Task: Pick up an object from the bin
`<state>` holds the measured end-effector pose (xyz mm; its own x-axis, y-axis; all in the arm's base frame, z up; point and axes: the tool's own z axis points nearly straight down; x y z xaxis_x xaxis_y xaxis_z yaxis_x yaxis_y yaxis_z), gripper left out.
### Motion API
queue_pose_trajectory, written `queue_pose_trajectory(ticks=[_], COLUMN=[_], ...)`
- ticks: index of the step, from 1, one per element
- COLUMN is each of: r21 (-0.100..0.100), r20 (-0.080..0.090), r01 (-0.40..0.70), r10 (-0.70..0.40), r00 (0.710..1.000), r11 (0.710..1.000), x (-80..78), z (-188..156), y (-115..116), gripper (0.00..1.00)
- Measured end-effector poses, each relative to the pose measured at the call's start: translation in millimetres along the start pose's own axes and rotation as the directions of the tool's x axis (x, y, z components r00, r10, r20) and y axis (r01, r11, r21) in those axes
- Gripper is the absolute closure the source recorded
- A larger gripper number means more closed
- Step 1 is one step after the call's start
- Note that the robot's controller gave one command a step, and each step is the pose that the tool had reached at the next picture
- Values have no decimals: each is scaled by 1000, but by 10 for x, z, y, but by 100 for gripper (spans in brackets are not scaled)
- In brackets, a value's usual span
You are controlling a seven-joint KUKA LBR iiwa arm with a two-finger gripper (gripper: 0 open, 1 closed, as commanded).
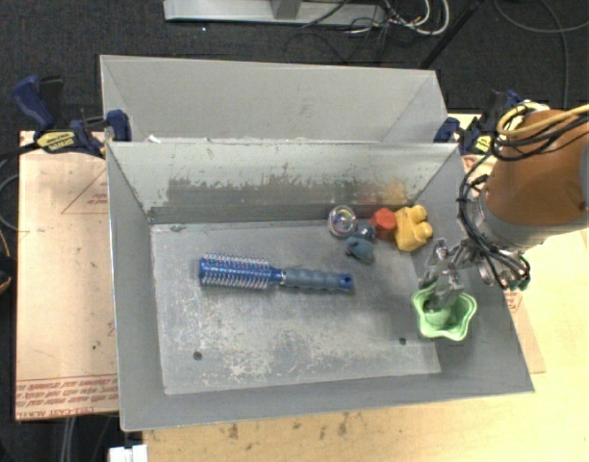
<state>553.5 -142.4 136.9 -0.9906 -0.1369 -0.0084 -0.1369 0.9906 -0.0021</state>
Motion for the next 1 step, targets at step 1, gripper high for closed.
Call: queue_pose_trajectory(ticks=[1], r21=[0], r20=[0], r01=[0], r10=[0], r00=[1000], r11=[1000], x=[-26], z=[-464], y=[3], gripper=[100])
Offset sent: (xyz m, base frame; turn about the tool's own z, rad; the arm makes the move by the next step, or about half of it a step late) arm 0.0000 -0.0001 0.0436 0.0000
